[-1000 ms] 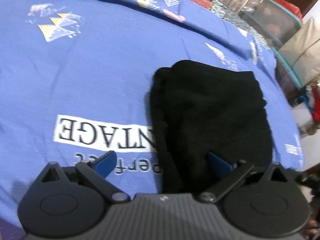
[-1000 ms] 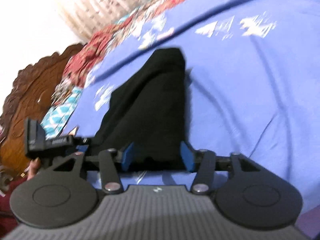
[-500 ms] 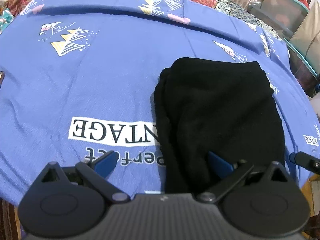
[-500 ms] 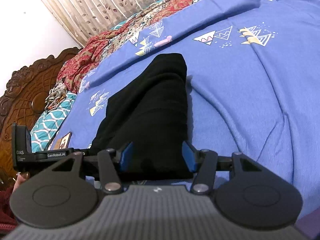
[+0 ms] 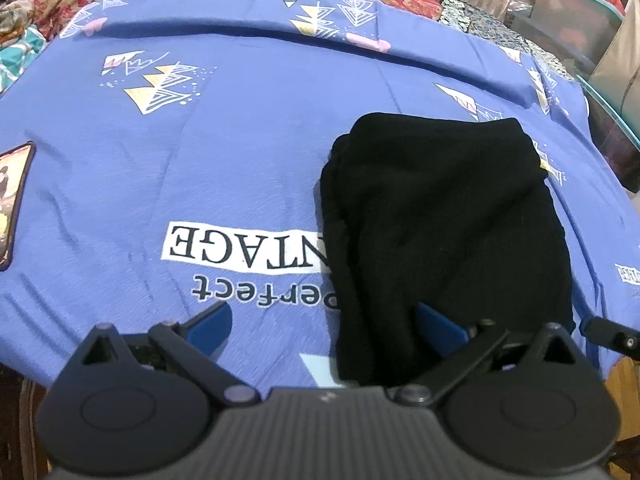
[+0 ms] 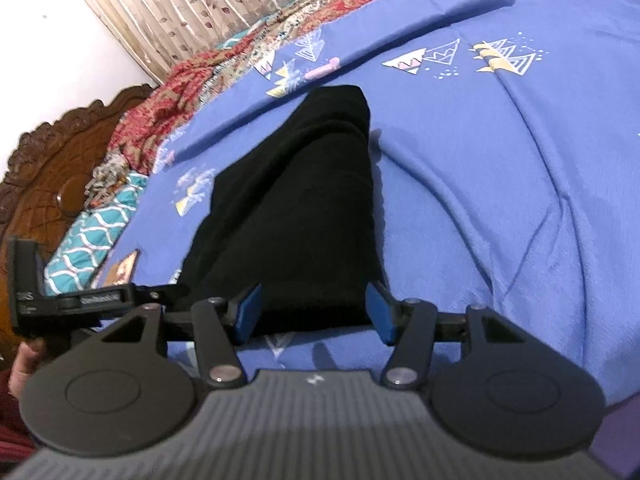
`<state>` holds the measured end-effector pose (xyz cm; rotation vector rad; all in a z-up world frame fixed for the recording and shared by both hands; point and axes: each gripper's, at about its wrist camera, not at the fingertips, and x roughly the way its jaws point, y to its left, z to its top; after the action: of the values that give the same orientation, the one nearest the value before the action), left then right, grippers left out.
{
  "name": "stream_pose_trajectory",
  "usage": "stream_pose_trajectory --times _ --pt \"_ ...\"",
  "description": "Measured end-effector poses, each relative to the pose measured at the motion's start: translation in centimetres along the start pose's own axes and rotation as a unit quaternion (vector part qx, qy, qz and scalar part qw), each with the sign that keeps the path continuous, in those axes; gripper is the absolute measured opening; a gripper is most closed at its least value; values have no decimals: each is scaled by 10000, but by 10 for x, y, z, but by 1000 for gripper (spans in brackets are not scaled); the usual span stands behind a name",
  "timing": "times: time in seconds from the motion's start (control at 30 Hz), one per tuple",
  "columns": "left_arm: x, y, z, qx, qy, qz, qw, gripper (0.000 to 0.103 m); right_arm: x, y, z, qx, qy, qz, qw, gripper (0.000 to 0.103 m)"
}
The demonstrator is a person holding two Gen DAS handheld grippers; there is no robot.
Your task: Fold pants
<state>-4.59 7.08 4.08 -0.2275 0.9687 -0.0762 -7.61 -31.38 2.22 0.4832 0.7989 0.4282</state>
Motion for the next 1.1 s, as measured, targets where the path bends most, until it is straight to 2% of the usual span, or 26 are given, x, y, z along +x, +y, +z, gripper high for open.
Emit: stream_pose_trajectory --times 0.1,0.23,0.27,0.37,0.43,0.5,0.7,1.0,1.1 --pt "-4 0 -3 19 -60 59 10000 103 4 3 -5 -91 24 -376 9992 61" --pt "-9 0 -9 23 -121 166 9998 103 17 5 -11 -298 116 -1180 9925 70" --pt "-10 0 -11 22 -145 192 9997 103 21 2 -14 -289 191 -1247 9916 70" --pt "-16 -1 -19 91 -231 344 9991 103 28 -4 -21 -276 245 -1290 9910 75" --pt "-20 0 -25 118 -228 418 9988 103 31 1 -24 -433 283 -1311 9900 84" --pt "-20 2 -29 118 -148 475 9987 103 33 3 -26 -521 292 -1373 9887 85" --pt "-11 9 -40 -76 213 567 9981 103 33 7 -30 -382 199 -1397 9893 87" --pt "-4 9 -39 -76 366 654 9972 103 31 14 -38 -230 166 -1365 9902 87" --pt "0 8 -40 -78 444 675 9967 103 31 13 -38 -230 162 -1310 9910 91"
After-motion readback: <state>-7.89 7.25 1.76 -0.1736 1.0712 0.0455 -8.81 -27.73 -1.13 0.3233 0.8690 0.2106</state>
